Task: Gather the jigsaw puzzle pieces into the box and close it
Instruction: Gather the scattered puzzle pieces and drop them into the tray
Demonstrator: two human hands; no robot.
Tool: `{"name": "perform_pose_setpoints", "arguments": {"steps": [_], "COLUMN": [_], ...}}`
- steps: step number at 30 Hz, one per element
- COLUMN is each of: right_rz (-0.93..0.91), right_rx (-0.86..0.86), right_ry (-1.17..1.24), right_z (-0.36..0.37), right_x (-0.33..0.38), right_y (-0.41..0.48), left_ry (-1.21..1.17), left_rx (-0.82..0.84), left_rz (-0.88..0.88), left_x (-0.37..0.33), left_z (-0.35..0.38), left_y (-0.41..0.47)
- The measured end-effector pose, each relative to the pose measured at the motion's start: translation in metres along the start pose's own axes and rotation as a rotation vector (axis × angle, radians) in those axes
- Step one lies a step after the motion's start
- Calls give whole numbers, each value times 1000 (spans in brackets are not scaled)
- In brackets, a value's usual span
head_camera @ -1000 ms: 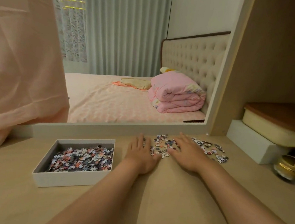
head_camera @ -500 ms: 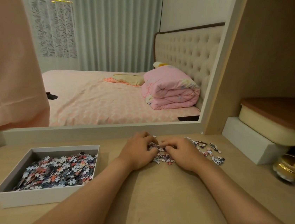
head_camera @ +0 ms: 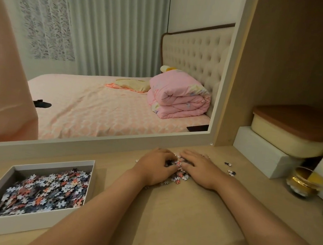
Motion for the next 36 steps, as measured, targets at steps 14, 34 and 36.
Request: {"name": "perform_pose_setpoints", "arguments": {"steps": [14,34,36], "right_rz": [313,-22,-19], "right_rx": [-144,26,21], "right_ry": [-117,-32,-13], "right_z": [-31,24,29], "right_x": [-56,34,44], "right_y": [-38,-45,-52], "left_ry": [121,-41,-45], "left_rx": [236,182,183], "left_rz": [-38,-102,-88], "left_x": [-13,-7,-11], "left_z": [14,-6,-8], "left_y": [4,-54,-65]}}
Point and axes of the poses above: each hand's wrist, its own y-axis towards the middle knuckle, its own z-axis out of the palm, x = y × z, the point moved 3 cm from there along y, towards the middle knuckle, and after that the axes turned 8 degrees about y, right-handed, at the moved point
